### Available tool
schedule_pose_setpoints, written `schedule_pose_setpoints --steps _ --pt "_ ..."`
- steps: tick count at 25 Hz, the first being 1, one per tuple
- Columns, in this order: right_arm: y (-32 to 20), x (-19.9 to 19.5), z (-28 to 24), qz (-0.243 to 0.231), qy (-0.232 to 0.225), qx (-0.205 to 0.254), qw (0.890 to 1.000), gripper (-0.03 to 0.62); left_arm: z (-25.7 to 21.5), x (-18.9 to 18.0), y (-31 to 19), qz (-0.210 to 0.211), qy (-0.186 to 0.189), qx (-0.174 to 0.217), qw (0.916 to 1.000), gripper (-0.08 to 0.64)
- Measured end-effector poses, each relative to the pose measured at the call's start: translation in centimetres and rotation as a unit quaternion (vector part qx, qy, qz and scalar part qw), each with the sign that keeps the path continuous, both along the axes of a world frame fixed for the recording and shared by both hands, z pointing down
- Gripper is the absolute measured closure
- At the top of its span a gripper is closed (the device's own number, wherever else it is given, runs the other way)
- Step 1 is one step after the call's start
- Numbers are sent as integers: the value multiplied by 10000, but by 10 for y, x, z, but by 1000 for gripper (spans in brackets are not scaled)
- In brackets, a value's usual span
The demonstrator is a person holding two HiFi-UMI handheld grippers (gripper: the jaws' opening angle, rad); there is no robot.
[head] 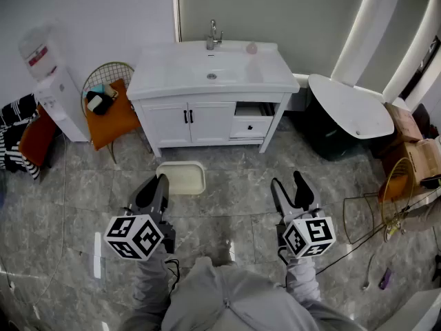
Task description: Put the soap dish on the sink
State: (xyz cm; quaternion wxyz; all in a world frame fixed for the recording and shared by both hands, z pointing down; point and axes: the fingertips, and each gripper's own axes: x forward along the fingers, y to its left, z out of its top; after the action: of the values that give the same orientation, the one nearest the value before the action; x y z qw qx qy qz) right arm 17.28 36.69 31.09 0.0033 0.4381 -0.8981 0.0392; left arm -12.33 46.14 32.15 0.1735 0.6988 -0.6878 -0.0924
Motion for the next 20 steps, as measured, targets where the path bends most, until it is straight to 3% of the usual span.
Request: schedule_pose_setpoints --steps 20 --pt "0 -6 -4 75 -153 46 9998 331 4 -5 -1 75 40 -15 10000 476"
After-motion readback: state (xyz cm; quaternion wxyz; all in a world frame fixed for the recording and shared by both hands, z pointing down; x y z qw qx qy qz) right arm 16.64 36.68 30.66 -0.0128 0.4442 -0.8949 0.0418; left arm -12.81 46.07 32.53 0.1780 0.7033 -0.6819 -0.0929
